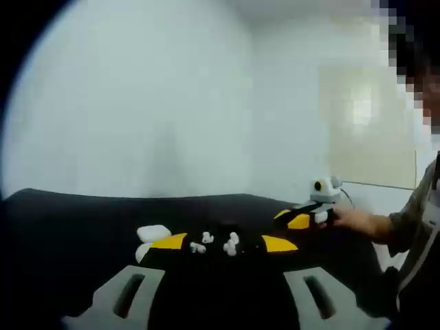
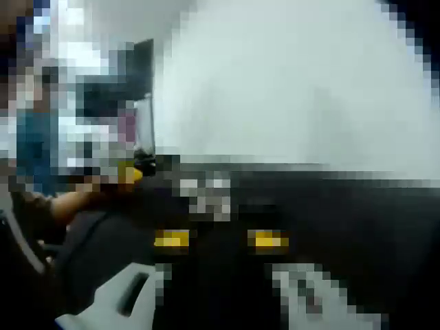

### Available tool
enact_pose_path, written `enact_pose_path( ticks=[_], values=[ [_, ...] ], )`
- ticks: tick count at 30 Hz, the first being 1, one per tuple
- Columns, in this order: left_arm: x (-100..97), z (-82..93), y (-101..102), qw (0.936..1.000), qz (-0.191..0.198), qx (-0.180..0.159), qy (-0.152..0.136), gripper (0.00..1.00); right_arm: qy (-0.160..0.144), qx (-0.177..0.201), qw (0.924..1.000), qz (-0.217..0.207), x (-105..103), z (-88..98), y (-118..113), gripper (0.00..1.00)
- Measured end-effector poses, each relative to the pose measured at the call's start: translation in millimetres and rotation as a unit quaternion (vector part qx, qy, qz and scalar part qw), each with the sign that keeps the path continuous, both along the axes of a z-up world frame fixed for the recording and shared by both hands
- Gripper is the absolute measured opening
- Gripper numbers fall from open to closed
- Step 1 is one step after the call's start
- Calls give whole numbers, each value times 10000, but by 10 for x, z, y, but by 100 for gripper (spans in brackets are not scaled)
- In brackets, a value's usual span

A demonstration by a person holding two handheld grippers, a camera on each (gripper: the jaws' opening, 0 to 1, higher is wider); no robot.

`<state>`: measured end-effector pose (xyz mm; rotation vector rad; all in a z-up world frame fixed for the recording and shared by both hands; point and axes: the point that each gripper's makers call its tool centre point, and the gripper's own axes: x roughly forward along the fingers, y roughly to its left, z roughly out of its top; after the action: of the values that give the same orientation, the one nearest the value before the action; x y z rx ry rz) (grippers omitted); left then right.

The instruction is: Pick up three earphones and place each one into its charging case using tactile feedback, ensure that each earphone is properly inserted and securely positioned inside the case.

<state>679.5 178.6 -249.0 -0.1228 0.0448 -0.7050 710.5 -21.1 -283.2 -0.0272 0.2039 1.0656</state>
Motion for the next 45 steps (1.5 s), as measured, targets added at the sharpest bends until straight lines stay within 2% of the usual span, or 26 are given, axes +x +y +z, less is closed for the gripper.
enact_pose_path(
  ticks=[4,7,13,35,41,45],
  values=[
    [0,-59,-63,9999,-46,115,33,38,32,-82,10000,29,-13,-51,30,33],
    [3,-191,-119,9989,-83,451,137,38,32,-160,9998,90,-32,-81,55,33],
    [12,-278,-156,9975,-103,677,192,39,7,-215,9997,120,-47,-98,62,33],
    [9,-331,-189,9963,-116,824,214,38,55,-436,9989,172,-53,-204,85,33],
    [34,-313,-141,9967,-1,782,208,38,50,-453,9988,184,-59,-209,89,33],
    [59,-243,-50,9980,172,580,178,37,60,-433,9989,171,-52,-205,83,33]
  ],
)
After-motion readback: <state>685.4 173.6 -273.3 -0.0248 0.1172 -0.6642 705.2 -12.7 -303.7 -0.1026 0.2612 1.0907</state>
